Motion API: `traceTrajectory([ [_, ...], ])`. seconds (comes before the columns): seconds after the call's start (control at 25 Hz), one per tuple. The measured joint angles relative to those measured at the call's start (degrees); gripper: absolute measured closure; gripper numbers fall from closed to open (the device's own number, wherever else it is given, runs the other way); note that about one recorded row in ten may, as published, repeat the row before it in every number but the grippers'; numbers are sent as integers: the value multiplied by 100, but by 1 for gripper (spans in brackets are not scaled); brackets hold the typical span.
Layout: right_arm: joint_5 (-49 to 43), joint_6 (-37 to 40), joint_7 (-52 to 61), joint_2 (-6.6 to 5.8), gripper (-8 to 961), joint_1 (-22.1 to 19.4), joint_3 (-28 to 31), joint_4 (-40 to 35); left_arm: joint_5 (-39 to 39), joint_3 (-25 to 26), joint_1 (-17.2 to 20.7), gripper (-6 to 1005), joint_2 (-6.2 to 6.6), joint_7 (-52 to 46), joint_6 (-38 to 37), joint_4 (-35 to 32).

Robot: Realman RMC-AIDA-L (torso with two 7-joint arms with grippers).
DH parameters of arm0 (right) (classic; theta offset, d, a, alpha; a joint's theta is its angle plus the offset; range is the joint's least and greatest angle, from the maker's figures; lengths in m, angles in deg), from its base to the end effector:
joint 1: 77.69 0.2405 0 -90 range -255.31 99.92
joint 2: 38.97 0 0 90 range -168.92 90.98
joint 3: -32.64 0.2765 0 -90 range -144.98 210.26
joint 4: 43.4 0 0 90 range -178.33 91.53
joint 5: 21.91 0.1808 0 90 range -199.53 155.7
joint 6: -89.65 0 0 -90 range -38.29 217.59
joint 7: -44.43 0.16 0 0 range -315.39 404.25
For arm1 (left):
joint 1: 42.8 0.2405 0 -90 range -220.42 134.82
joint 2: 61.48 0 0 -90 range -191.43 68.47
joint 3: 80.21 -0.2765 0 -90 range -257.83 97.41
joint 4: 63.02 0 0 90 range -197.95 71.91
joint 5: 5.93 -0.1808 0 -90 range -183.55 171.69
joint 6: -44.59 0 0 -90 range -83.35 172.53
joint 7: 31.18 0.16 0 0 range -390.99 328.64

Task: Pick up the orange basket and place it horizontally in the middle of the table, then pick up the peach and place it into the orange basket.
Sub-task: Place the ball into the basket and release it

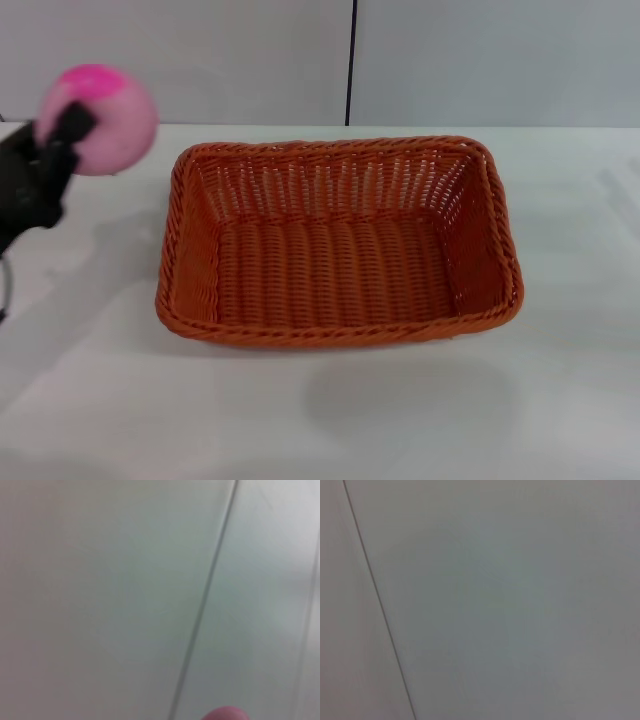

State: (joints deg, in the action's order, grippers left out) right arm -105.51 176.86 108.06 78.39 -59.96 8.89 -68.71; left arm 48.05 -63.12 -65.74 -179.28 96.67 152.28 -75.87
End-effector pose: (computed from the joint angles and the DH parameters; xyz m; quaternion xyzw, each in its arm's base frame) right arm 0.3263 0.2978 0.0604 -0.7416 0.2782 0.4418 0.4213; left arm -0.2856 0.2674 0.0252 -0.7574 -0.2135 -0.5228 0.3278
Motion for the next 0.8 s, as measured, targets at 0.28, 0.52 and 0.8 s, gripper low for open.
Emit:
traceTrajectory([
  [0.28,-23,-3,-1,3,425,28,-24,93,-2,-631,-320,930,-28,-39,-458,379],
  [0.52,-29,-11,0,0,425,41,-41,96,-2,-850,-390,859,-56,-142,-576,452],
  [0.8,-33,-11,0,6,426,67,-56,108,-2,-869,-378,567,-40,-152,-543,457],
])
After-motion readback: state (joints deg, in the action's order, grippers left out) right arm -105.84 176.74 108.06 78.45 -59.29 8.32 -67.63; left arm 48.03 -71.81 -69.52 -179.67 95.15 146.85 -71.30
